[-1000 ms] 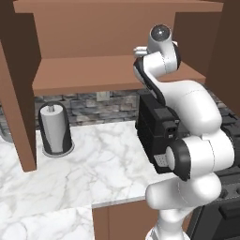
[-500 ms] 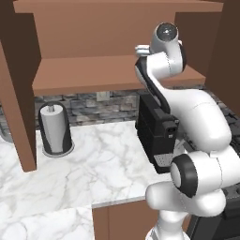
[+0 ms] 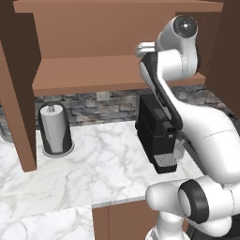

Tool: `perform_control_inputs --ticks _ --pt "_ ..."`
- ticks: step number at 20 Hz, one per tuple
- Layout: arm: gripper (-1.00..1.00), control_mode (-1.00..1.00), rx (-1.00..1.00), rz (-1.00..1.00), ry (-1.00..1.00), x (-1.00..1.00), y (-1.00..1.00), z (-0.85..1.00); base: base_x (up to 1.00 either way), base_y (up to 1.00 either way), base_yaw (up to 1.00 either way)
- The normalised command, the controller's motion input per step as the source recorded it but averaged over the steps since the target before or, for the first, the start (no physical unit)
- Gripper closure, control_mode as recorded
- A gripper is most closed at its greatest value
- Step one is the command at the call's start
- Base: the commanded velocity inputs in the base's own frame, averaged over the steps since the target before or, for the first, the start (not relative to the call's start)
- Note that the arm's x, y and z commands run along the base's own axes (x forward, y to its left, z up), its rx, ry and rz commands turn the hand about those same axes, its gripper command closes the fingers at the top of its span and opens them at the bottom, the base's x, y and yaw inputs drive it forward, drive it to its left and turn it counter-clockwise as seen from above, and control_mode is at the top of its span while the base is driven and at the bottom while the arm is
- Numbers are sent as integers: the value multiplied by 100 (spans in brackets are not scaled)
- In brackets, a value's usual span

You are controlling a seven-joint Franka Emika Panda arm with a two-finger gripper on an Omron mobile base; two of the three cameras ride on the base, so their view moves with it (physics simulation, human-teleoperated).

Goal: Pick the peachs from the cabinet and place them in one bowl. Pick the kiwi from the sink and place it in the other bowl.

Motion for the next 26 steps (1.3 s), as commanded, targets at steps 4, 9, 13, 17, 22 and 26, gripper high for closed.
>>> perform_control_inputs --ticks 4,9,13,17,22,26 --pt "100 -100 -2 17 0 -94 6 -3 0 0 0" --pt "100 -100 0 17 0 -97 2 -23 0 0 0" --pt "100 -100 -2 17 0 -100 3 -22 0 0 0" --pt "100 -100 -5 16 0 -100 7 -21 0 0 0" --pt "100 -100 -7 15 1 -100 16 -31 0 0 0" --pt "100 -100 -13 14 9 -100 26 -69 0 0 0"
